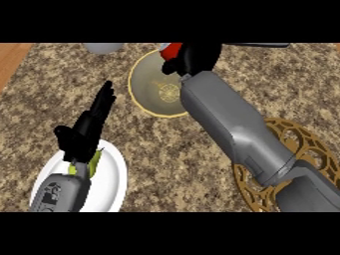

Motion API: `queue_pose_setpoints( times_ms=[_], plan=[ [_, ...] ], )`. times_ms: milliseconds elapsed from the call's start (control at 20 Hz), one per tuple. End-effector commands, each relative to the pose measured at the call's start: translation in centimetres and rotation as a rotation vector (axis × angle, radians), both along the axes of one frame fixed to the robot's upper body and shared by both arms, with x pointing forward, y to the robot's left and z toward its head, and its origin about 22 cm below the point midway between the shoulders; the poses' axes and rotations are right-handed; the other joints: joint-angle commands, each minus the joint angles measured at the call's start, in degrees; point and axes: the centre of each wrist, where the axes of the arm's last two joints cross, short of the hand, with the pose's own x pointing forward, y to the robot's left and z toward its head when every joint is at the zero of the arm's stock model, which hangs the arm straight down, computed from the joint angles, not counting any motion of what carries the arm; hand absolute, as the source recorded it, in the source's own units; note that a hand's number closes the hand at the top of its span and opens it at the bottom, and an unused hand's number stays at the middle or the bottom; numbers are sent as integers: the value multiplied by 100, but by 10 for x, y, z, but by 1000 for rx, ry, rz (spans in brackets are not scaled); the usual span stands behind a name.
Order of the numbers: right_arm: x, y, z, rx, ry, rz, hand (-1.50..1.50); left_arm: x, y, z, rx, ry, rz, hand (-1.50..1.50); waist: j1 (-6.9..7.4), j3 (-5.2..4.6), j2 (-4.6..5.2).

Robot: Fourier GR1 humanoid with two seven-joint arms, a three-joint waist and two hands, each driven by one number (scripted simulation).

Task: Pick the can from the placemat and place it in the bowl

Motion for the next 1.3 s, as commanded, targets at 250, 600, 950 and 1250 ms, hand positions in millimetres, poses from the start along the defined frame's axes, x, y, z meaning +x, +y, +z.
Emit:
queue_pose_setpoints(
  times_ms=[250, 600, 950, 1250],
  plan=[
    [-11, -19, -42, 312, 28, 52, -150, -7, 4, -13, -2, 1, 13, 0, -92, 8, 2],
    [-19, -13, -45, 369, -278, 104, -150, -11, 12, -5, 9, 1, 31, 0, -130, 8, -38],
    [-29, 8, -21, 521, -348, 80, -150, -11, 19, -3, 1, 8, 47, 0, -216, 3, -99],
    [-55, 7, -28, 677, -377, 122, -150, -2, 26, -3, -6, 32, 78, 0, -449, 7, -122]
  ],
)
